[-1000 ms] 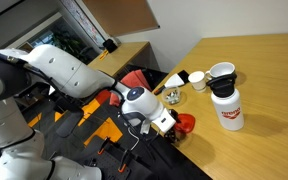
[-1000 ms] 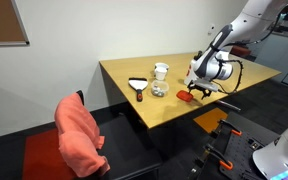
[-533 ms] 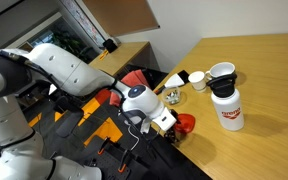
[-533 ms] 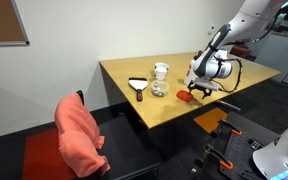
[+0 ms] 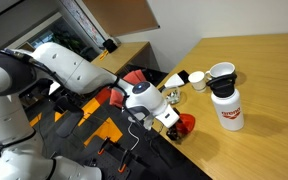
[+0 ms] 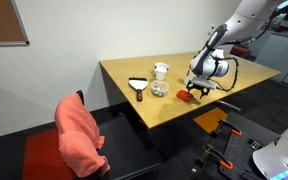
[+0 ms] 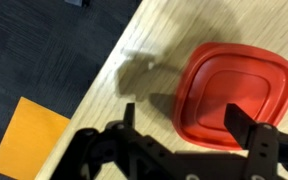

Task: Uncover the lunchbox, pour the sweets in the cup into it, and then cover it

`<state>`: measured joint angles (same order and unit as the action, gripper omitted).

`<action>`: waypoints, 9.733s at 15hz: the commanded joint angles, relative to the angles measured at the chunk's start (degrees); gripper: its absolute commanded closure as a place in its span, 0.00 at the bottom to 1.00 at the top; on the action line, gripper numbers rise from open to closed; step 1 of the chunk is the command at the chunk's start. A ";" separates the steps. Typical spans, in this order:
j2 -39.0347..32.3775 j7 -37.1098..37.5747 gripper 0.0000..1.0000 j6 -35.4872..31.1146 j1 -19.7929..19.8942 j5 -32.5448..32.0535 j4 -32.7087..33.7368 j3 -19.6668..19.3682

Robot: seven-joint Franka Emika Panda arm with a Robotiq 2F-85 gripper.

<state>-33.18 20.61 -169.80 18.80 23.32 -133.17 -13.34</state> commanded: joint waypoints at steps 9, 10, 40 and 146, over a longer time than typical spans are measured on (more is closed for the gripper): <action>-3.92 1.99 0.34 3.02 -1.65 -0.24 4.19 -1.88; -4.12 2.00 0.35 3.07 -1.67 -0.25 4.39 -1.90; 7.18 2.13 0.94 -0.05 -7.91 -2.72 -0.33 -5.74; 12.82 -6.17 0.00 0.64 -12.42 -10.60 1.84 2.63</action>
<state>-28.32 19.47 -170.73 4.90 14.62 -124.95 -12.14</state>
